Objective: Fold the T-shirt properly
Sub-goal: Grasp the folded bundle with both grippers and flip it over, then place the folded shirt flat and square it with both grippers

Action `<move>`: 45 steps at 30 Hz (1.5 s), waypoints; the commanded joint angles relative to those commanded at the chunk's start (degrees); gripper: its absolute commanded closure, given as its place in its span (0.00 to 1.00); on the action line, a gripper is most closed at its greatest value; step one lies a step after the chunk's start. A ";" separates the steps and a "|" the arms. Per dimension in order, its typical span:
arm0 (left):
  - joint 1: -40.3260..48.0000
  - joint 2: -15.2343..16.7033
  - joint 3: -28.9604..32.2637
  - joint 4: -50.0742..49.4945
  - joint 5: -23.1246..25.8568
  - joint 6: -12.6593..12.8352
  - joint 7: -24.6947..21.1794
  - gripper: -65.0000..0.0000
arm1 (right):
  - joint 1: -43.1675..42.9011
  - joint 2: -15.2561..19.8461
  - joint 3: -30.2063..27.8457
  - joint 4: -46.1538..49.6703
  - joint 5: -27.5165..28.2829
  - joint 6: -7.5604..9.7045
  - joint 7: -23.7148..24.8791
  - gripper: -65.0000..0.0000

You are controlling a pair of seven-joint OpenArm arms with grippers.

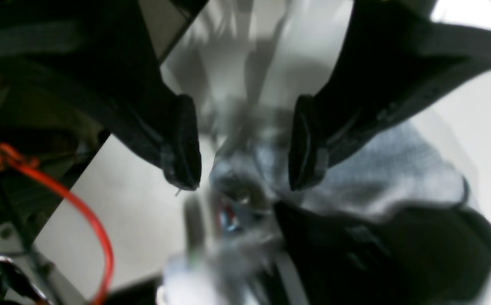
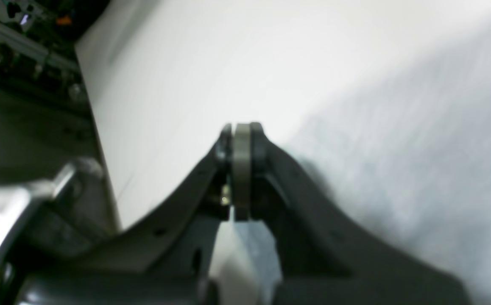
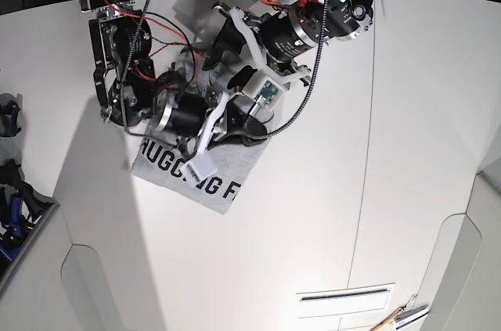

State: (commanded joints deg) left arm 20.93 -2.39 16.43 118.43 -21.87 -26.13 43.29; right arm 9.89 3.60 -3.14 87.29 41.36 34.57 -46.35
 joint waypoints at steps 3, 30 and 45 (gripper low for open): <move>-1.27 0.11 0.28 -0.04 -0.35 0.00 -1.62 0.62 | 4.55 0.04 3.13 0.13 -6.82 -1.92 1.64 1.00; -14.32 -3.54 -13.14 -22.95 5.75 2.45 -2.62 0.96 | -13.40 7.08 4.61 -0.79 -1.36 -3.23 -1.64 1.00; 2.32 -10.45 -11.43 5.51 -8.07 -4.33 3.26 0.96 | -7.63 6.84 13.62 9.11 -6.91 -3.28 0.28 1.00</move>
State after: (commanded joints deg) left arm 23.24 -12.84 4.99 123.94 -29.93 -30.46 46.54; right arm 2.26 10.44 10.48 96.40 34.46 31.29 -46.06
